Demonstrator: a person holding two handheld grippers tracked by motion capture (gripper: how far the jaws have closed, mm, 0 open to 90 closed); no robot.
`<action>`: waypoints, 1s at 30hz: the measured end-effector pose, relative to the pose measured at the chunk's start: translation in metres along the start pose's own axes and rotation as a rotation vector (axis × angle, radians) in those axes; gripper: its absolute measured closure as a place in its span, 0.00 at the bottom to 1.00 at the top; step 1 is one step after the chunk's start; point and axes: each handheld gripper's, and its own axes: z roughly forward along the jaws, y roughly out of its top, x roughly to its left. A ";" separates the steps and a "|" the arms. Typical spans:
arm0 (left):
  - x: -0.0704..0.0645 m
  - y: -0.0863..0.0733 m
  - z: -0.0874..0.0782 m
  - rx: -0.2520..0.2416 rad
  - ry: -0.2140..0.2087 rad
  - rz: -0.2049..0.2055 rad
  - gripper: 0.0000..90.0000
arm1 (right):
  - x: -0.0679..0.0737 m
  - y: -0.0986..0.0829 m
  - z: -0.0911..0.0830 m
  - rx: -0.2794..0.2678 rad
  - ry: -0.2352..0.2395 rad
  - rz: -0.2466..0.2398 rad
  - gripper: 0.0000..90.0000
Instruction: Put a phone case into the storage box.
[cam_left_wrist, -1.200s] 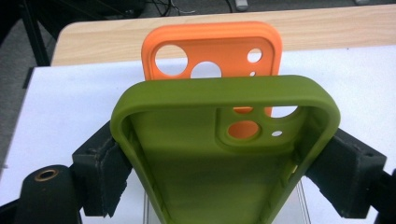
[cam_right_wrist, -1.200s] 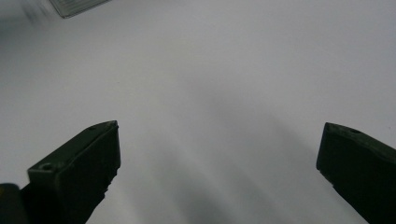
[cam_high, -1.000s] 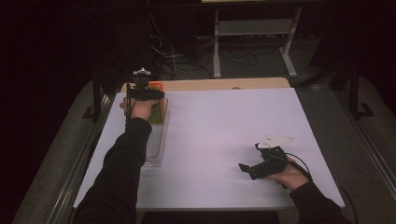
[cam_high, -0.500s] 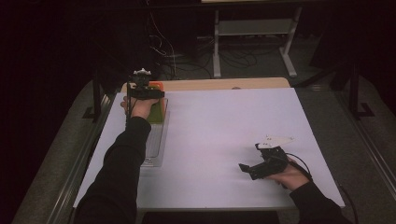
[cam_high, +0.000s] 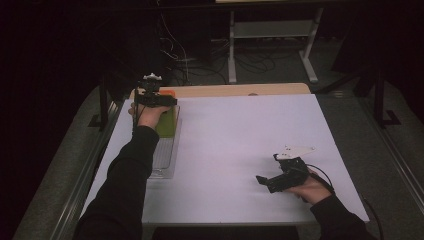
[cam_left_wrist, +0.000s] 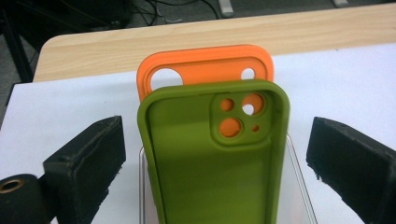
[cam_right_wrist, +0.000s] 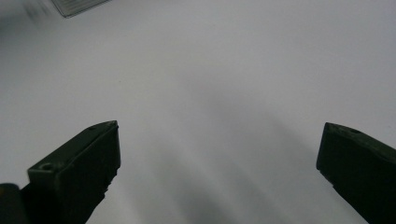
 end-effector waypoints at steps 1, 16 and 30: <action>0.001 0.000 -0.002 0.000 -0.013 0.010 0.04 | 0.000 0.000 0.000 0.000 -0.001 0.000 0.00; -0.002 -0.021 -0.051 -0.035 -0.259 0.175 0.03 | 0.001 0.000 -0.003 -0.004 -0.015 0.007 0.00; -0.011 -0.059 -0.079 -0.101 -0.427 0.251 0.02 | -0.001 0.000 -0.004 -0.002 -0.023 0.002 0.00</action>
